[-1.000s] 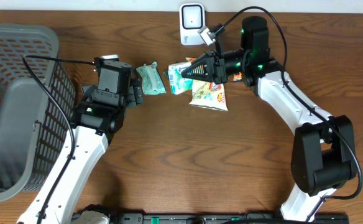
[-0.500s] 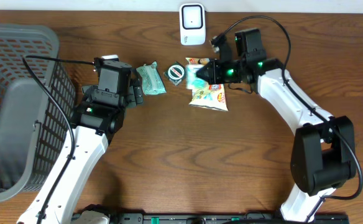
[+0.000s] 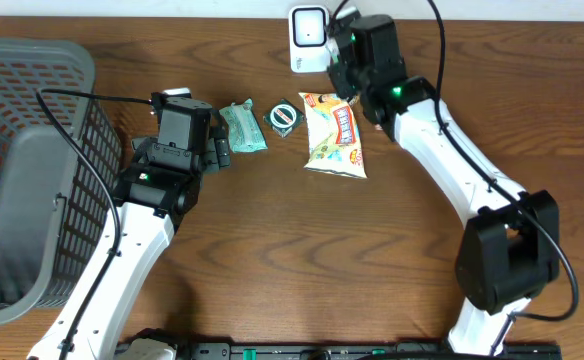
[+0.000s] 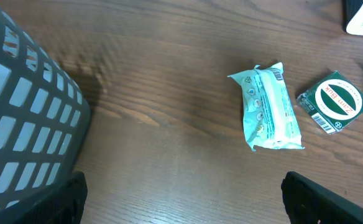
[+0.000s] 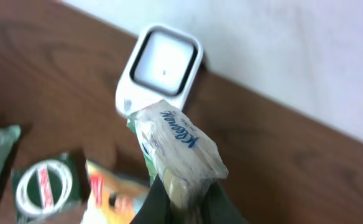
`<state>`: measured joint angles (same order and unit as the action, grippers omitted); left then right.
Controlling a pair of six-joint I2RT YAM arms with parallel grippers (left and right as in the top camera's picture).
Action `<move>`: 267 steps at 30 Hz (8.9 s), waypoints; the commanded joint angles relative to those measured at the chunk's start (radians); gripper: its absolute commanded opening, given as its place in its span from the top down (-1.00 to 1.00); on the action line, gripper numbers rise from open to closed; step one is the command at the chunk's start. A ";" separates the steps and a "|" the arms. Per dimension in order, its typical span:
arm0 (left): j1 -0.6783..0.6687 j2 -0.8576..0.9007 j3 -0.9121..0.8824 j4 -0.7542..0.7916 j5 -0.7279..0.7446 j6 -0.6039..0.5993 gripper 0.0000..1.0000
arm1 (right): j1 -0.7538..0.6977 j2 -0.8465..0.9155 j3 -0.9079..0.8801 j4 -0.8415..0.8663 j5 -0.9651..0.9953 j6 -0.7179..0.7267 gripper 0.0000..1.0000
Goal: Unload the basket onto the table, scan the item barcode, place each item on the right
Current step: 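Hold the tissue pack barcode against the scanner window, then carry the tissue pack to the right side and release it, then grasp the orange Kleenex pack with the right gripper, then lift the orange Kleenex pack toward the scanner with right gripper, then hold the Kleenex pack against the scanner window with right gripper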
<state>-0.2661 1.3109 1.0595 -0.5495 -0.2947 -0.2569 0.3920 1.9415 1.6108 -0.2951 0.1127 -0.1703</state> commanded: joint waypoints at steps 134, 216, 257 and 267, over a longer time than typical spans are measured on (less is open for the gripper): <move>0.003 -0.007 0.003 0.000 -0.017 0.013 -0.95 | -0.532 0.463 0.237 -0.550 -1.175 0.171 0.98; 0.003 -0.007 0.003 0.000 -0.017 0.013 -0.95 | 0.051 0.208 0.237 -0.001 0.222 -0.221 0.98; 0.003 -0.007 0.003 0.000 -0.017 0.013 -0.95 | 0.030 0.560 0.681 -0.039 0.177 -0.377 0.98; 0.003 -0.007 0.003 0.000 -0.017 0.013 -0.96 | 0.010 0.510 0.686 -0.066 0.169 -0.273 0.98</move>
<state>-0.2661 1.3109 1.0595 -0.5499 -0.2947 -0.2569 0.4194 2.5084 2.2662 -0.3527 0.2810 -0.5129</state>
